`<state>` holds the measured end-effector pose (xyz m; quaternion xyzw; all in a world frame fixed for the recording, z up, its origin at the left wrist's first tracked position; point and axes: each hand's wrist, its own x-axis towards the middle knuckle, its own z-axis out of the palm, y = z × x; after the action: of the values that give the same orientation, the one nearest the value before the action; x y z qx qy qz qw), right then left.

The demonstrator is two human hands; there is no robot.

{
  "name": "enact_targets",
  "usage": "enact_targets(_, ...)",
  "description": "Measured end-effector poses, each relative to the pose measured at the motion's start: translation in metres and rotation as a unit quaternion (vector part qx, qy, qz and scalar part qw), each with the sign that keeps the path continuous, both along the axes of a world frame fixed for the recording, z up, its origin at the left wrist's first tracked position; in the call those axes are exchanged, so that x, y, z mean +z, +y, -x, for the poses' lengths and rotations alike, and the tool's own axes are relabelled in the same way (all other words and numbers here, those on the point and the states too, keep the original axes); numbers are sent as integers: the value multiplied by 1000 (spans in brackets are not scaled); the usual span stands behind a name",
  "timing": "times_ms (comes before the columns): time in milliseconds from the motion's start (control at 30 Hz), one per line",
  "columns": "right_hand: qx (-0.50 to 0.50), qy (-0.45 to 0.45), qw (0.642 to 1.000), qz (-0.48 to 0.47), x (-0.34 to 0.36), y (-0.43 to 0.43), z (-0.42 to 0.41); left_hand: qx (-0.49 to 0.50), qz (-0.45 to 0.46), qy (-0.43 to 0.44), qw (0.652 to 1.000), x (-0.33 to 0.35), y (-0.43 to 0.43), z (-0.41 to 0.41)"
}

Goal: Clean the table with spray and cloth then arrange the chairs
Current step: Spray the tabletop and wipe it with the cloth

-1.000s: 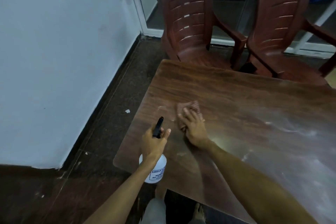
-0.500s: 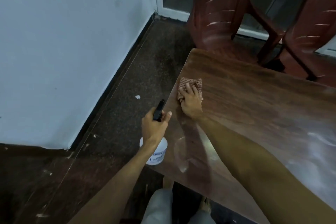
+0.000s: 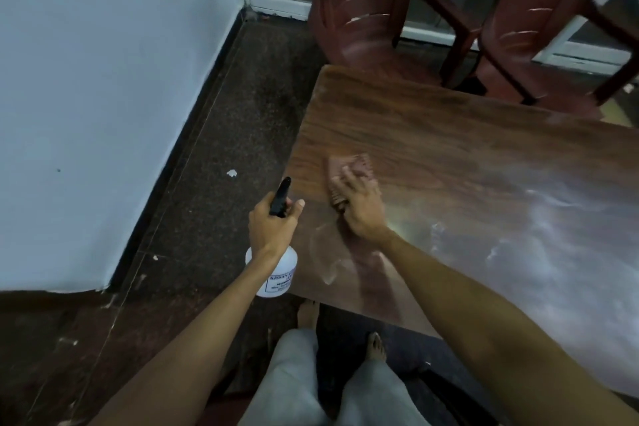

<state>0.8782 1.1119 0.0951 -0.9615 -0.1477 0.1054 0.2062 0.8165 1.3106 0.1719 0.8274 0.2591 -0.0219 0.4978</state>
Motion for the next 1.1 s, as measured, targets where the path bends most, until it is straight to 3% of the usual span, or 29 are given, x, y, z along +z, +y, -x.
enact_targets(67,-149,20,989,-6,2,-49,11,-9,0,1,1000,5,-17,10)
enact_targets(100,-154,29,988,5,4,-66,24,-15,3,1,1000,8,-28,16)
enact_targets(200,-4,25,1000,18,-6,-112,81,-42,23,7,999,11,-63,38)
enact_targets(233,0,19,1000,14,-8,-132,94,-53,23,4,998,12,-76,45)
enact_targets(367,-247,39,968,6,3,-191,109,-62,14,8,998,12,-118,74)
enact_targets(500,-96,18,995,18,2,-189,136,-58,-17,51,997,9,-142,102)
enact_targets(533,-97,19,995,12,2,-189,136,-58,-16,61,996,7,-143,106)
enact_targets(633,-246,49,968,-19,7,-179,124,-43,-19,76,996,8,-140,114)
enact_targets(667,-252,51,966,-19,9,-166,124,-40,-23,77,996,8,-135,116)
enact_targets(800,-22,11,1000,-16,-4,-113,125,-24,-11,44,999,9,-106,114)
enact_targets(933,-164,65,984,-23,7,-59,90,-5,-8,26,1000,5,-58,104)
enact_targets(1033,88,31,996,-3,1,-2,90,26,4,12,1000,4,-16,93)
enact_targets(1100,127,24,992,-5,2,16,71,21,5,3,1000,5,4,87)
